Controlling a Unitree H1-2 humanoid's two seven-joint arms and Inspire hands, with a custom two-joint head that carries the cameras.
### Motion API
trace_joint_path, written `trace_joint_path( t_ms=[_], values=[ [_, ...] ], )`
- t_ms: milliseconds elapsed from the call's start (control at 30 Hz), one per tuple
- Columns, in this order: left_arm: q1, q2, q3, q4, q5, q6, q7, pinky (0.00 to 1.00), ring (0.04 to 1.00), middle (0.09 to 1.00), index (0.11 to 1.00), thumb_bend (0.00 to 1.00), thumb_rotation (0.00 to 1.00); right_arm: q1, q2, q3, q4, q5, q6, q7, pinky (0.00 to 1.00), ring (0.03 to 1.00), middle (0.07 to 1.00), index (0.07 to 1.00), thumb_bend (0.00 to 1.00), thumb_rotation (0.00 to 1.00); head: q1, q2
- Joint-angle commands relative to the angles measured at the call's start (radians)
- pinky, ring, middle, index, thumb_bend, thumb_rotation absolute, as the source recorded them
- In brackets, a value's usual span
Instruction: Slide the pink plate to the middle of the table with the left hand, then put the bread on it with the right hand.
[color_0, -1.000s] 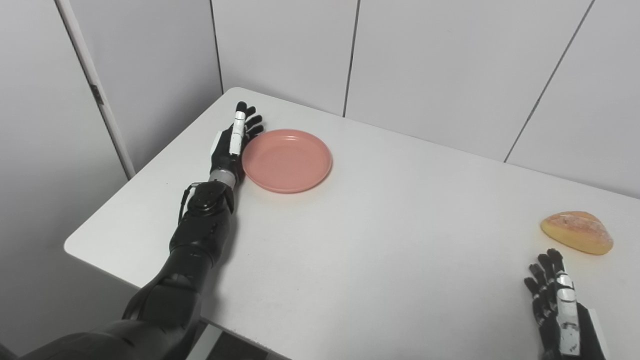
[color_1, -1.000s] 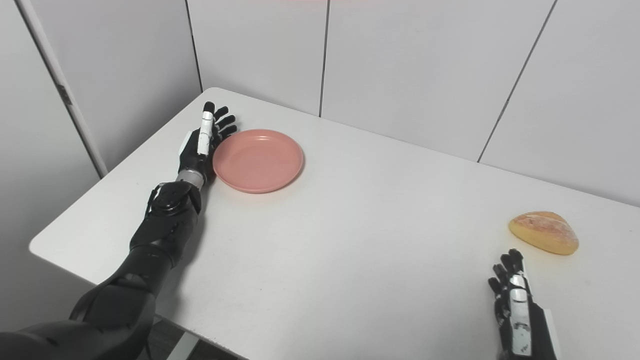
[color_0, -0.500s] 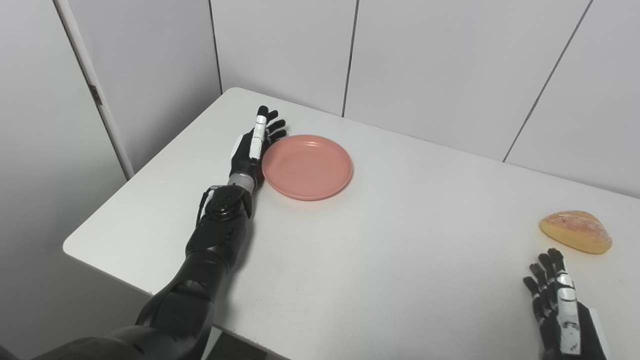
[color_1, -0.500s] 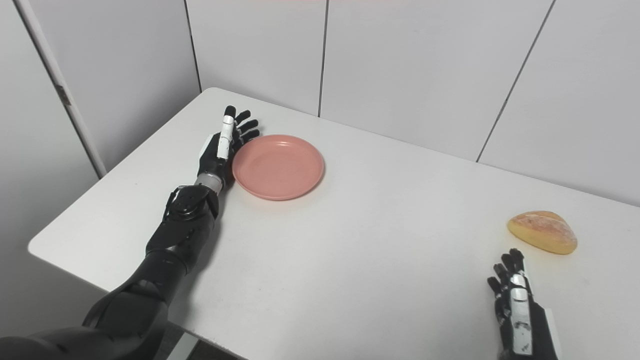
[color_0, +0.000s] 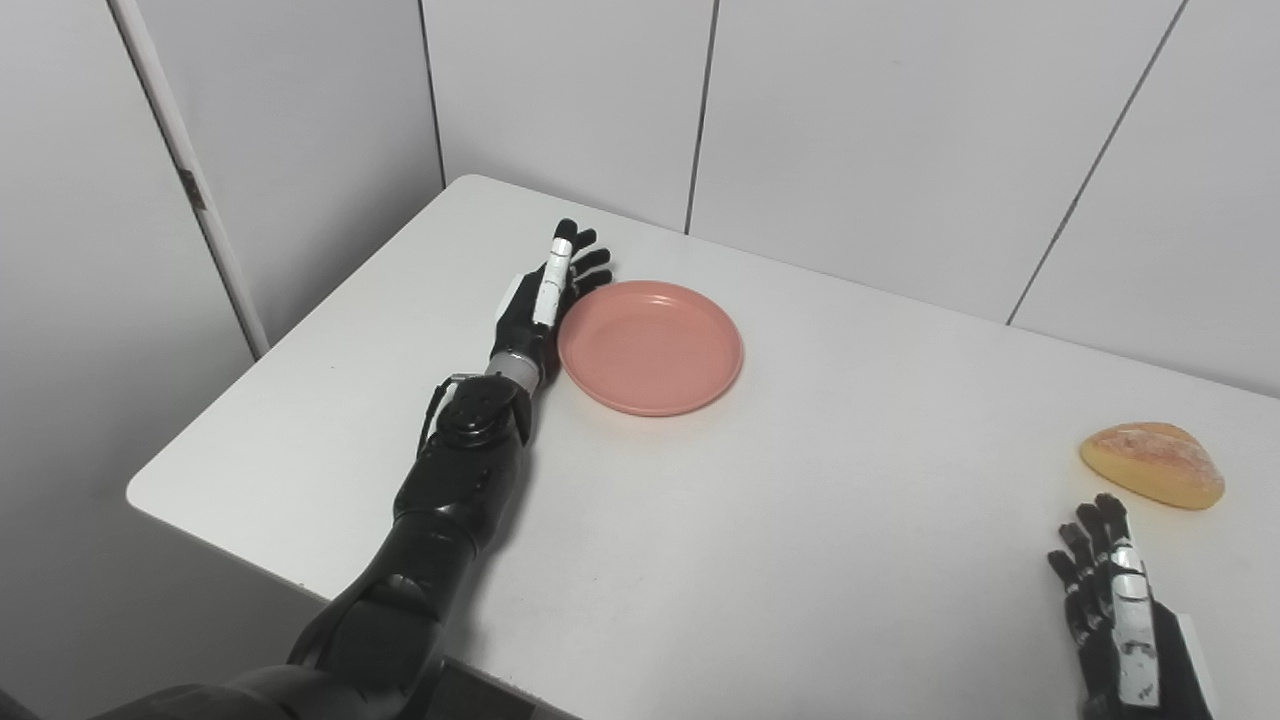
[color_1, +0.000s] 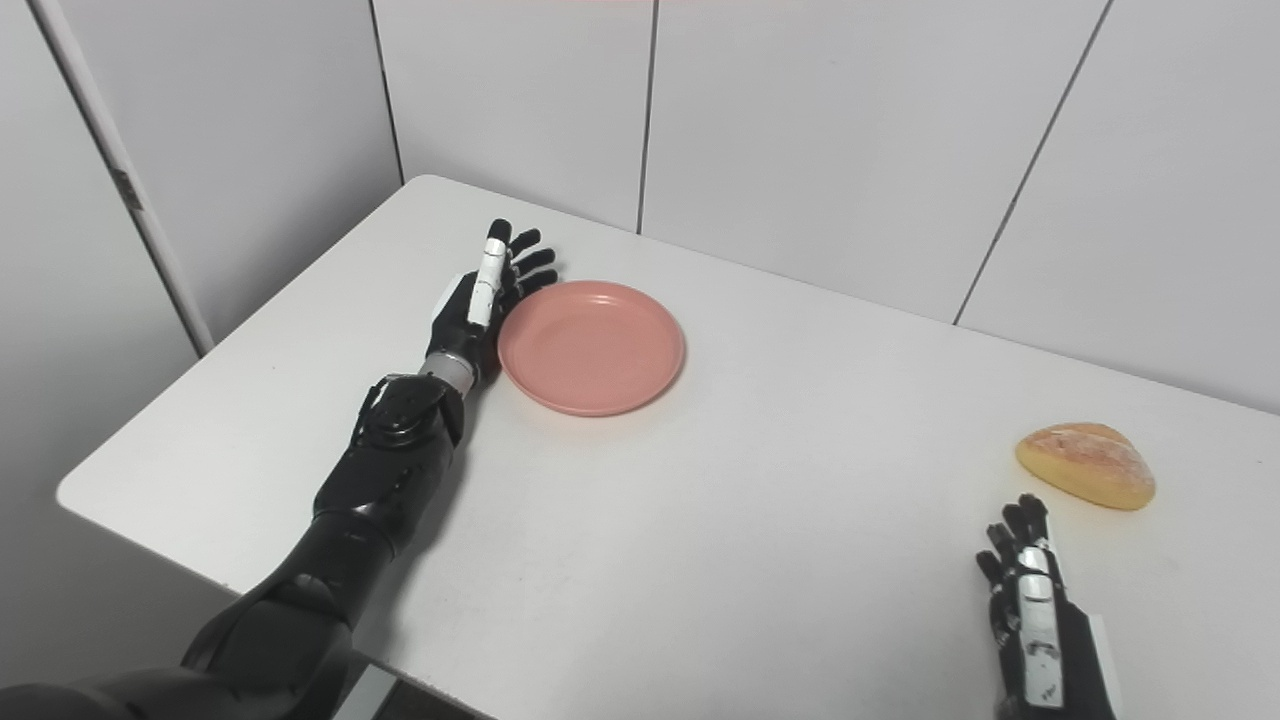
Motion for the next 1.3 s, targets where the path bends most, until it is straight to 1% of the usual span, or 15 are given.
trace_joint_path(
  t_ms=[0,133,433,533,567,600,633,733,767,867,933,1100,1133,1167,1267],
  values=[
    [-0.026,0.007,0.000,-0.031,0.005,-0.005,-0.013,0.89,0.849,0.861,0.864,0.81,1.00,-0.027,-0.001,-0.004,-0.004,0.001,-0.058,0.009,1.00,1.000,1.000,1.000,0.52,0.95,-0.002,0.001],
    [-0.017,0.001,-0.006,-0.026,0.006,-0.018,-0.029,0.87,0.858,0.863,0.874,0.83,1.00,-0.033,0.011,-0.003,0.023,0.007,-0.093,0.014,1.00,1.000,1.000,1.000,0.52,0.93,-0.043,0.016],
    [-0.004,-0.018,-0.015,-0.081,-0.002,0.026,-0.036,0.89,0.867,0.872,0.874,0.79,1.00,-0.035,0.029,0.012,0.022,-0.006,-0.081,0.007,1.00,1.000,1.000,1.000,0.61,0.91,-0.118,0.034],
    [-0.004,-0.024,-0.014,-0.086,-0.001,0.036,-0.036,0.90,0.880,0.875,0.874,0.79,1.00,-0.035,0.036,0.013,0.016,-0.011,-0.075,0.000,1.00,1.000,1.000,0.996,0.62,0.88,-0.138,0.039],
    [-0.004,-0.024,-0.017,-0.086,0.003,0.036,-0.038,0.90,0.880,0.875,0.874,0.79,1.00,-0.033,0.038,0.015,0.014,-0.023,-0.083,-0.004,1.00,1.000,1.000,0.996,0.62,0.88,-0.161,0.043],
    [-0.003,-0.023,-0.019,-0.086,0.007,0.037,-0.040,0.90,0.883,0.879,0.878,0.81,1.00,-0.033,0.039,0.016,0.013,-0.032,-0.090,-0.008,1.00,1.000,1.000,0.993,0.61,0.89,-0.165,0.044],
    [-0.001,-0.023,-0.022,-0.090,0.008,0.041,-0.044,0.90,0.884,0.880,0.879,0.82,1.00,-0.032,0.042,0.018,0.010,-0.044,-0.093,-0.014,1.00,1.000,1.000,0.992,0.60,0.90,-0.188,0.048],
    [0.003,-0.021,-0.026,-0.098,0.005,0.047,-0.055,0.91,0.893,0.889,0.883,0.85,1.00,-0.030,0.052,0.023,0.001,-0.071,-0.094,-0.031,1.00,1.000,0.999,0.988,0.62,0.90,-0.213,0.053],
    [0.003,-0.022,-0.024,-0.100,0.004,0.052,-0.052,0.90,0.889,0.885,0.883,0.86,1.00,-0.028,0.057,0.025,-0.005,-0.082,-0.087,-0.038,1.00,1.000,0.998,0.988,0.62,0.90,-0.232,0.055],
    [0.001,-0.024,-0.020,-0.098,0.002,0.058,-0.048,0.89,0.877,0.876,0.883,0.88,1.00,-0.027,0.065,0.031,-0.017,-0.098,-0.067,-0.049,1.00,1.000,1.000,0.989,0.64,0.90,-0.249,0.058],
    [-0.002,-0.026,-0.020,-0.093,0.000,0.056,-0.053,0.89,0.874,0.874,0.883,0.89,1.00,-0.029,0.071,0.035,-0.021,-0.093,-0.059,-0.047,1.00,1.000,1.000,0.993,0.63,0.89,-0.282,0.061],
    [0.000,-0.035,-0.027,-0.101,0.000,0.059,-0.057,0.89,0.860,0.878,0.886,0.83,1.00,-0.036,0.089,0.039,-0.005,-0.119,-0.080,-0.065,0.99,0.997,0.994,0.982,0.61,0.89,-0.326,0.063],
    [-0.001,-0.037,-0.028,-0.099,0.001,0.058,-0.057,0.89,0.856,0.877,0.886,0.82,1.00,-0.038,0.093,0.040,-0.002,-0.121,-0.077,-0.067,0.99,0.996,0.992,0.981,0.61,0.89,-0.346,0.060],
    [-0.002,-0.039,-0.030,-0.098,0.002,0.058,-0.057,0.88,0.852,0.875,0.884,0.82,1.00,-0.039,0.095,0.040,0.000,-0.122,-0.074,-0.068,0.99,0.998,0.993,0.980,0.62,0.89,-0.346,0.060],
    [-0.006,-0.046,-0.036,-0.089,0.002,0.052,-0.065,0.88,0.860,0.875,0.878,0.80,1.00,-0.049,0.101,0.040,0.022,-0.120,-0.082,-0.069,1.00,1.000,0.995,0.981,0.64,0.88,-0.370,0.047]
  ],
)
